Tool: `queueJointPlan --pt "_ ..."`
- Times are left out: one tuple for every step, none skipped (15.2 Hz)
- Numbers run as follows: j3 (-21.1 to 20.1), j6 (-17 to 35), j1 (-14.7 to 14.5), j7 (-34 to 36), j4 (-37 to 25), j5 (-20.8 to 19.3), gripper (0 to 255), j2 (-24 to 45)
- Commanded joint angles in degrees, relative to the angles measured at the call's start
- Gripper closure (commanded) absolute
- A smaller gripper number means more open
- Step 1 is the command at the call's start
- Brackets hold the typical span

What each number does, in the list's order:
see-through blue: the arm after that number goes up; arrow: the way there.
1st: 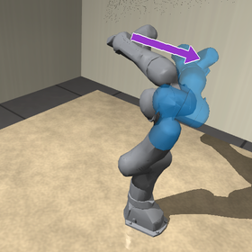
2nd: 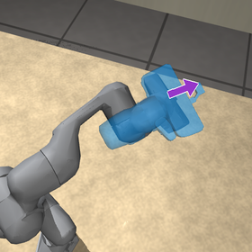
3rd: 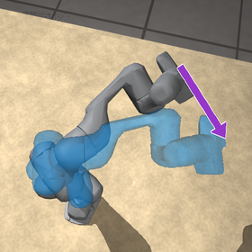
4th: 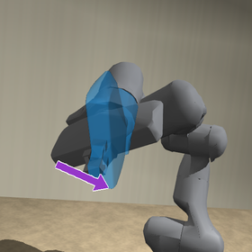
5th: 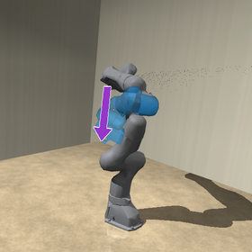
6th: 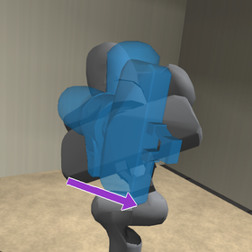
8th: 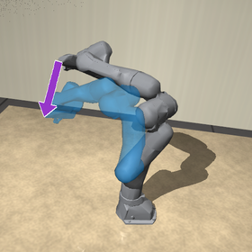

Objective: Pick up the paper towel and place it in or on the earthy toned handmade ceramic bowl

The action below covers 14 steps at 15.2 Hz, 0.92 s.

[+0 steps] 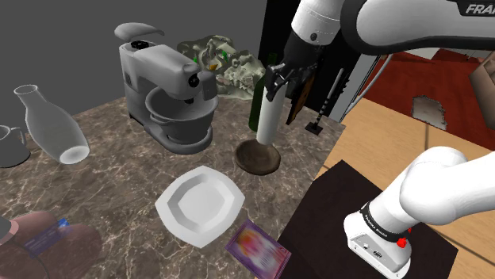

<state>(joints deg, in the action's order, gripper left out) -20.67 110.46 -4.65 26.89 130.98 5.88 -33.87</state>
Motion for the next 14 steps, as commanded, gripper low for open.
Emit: queueJointPlan --pt "-0.14 1.52 -0.15 0.03 1.8 0.19 255 -0.3" --pt "-0.25 2.28 -0.2 0.07 2.57 0.26 255 -0.32" --pt "-0.35 3.04 -0.25 0.11 3.33 0.32 255 -0.32" --pt "-0.46 3.81 -0.29 0.16 4.09 0.39 255 -0.31" --pt "-0.58 4.57 -0.33 0.2 4.83 0.45 255 -0.28" --pt "-0.69 5.35 -0.37 0.25 5.56 0.52 255 -0.24" --pt "-0.81 6.12 -0.41 0.3 6.29 0.58 255 -0.18" --pt "-0.94 6.91 -0.44 0.35 7.0 0.64 255 -0.12" --pt "-1.06 7.69 -0.48 0.41 7.71 0.69 255 -0.03" --pt "-1.19 8.48 -0.51 0.47 8.4 0.75 255 0.07" --pt "-1.33 9.28 -0.53 0.53 9.08 0.8 255 0.18" --pt "-1.47 10.08 -0.56 0.59 9.76 0.85 255 0.31" --pt "-1.61 10.88 -0.58 0.66 10.42 0.9 255 0.45" --pt "-1.61 10.88 -0.58 0.66 10.43 0.9 255 0.44"
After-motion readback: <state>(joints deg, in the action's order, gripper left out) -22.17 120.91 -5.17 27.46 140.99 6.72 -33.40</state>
